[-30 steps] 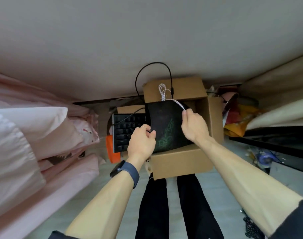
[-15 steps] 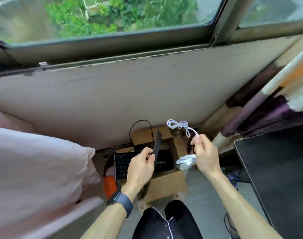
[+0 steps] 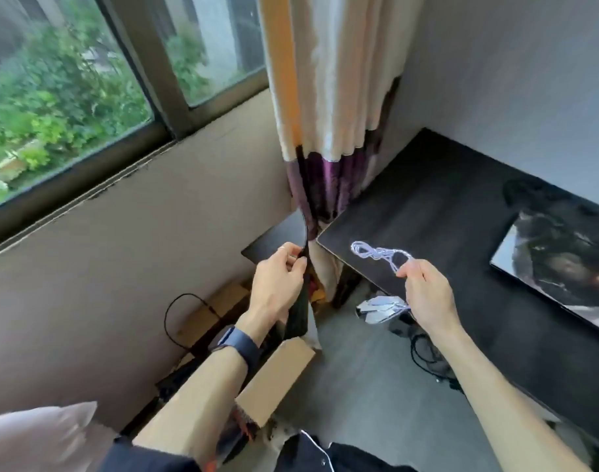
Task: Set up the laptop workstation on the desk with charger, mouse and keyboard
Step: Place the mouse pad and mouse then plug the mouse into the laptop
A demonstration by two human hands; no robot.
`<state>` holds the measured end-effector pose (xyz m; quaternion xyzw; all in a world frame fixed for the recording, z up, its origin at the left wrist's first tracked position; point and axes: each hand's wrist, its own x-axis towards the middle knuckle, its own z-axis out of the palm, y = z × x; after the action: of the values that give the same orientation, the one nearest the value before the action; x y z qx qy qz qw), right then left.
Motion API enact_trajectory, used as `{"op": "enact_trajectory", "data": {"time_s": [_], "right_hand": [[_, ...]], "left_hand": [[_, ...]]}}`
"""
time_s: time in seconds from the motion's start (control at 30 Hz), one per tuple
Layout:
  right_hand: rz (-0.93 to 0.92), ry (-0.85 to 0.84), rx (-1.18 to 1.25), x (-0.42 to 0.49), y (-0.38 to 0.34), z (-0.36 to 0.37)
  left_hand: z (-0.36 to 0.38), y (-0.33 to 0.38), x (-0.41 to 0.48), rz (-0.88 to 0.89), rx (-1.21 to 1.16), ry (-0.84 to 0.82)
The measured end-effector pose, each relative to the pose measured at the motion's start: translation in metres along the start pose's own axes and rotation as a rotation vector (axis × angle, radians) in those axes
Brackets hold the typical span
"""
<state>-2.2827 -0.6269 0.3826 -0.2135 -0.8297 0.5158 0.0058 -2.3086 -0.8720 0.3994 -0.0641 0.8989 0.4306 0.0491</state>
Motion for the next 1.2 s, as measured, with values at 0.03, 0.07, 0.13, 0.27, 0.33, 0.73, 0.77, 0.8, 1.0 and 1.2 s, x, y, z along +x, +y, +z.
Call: {"op": "enact_trajectory", "data": {"time_s": [0.03,0.07,0.13,0.27,0.33,0.73,0.77,0.8,1.0,1.2], "right_hand": [[0.033,0.042,0.038,-0.003,0.013,-0.026],[0.049,0.078,0.067,-0.007,0.024,-0.05],[0.067,0.139,0.097,-0.016,0.045,-0.101],[0.107,0.229,0.063,-0.038,0.094,-0.204],[0.122,0.269,0.031,-0.048,0.116,-0.255],[0.282,0.609,-0.144,-0.091,0.246,-0.485],[0.298,0.634,-0.151,-0.093,0.254,-0.497],[0.315,0.651,-0.165,-0.094,0.26,-0.508],[0.455,0.754,-0.213,-0.094,0.291,-0.562],[0.537,0.808,-0.251,-0.089,0.308,-0.616]], "left_hand": [[0.016,0.023,-0.001,0.041,-0.004,-0.029],[0.031,0.046,-0.001,0.082,-0.017,-0.048],[0.062,0.093,-0.005,0.185,-0.022,-0.069],[0.137,0.184,-0.024,0.321,-0.049,-0.107],[0.182,0.224,-0.04,0.362,-0.074,-0.173],[0.429,0.386,-0.159,0.499,-0.15,-0.701],[0.445,0.396,-0.168,0.511,-0.152,-0.728],[0.457,0.404,-0.175,0.522,-0.145,-0.752],[0.531,0.444,-0.221,0.547,-0.101,-0.933],[0.594,0.494,-0.252,0.602,-0.121,-1.102]]}}
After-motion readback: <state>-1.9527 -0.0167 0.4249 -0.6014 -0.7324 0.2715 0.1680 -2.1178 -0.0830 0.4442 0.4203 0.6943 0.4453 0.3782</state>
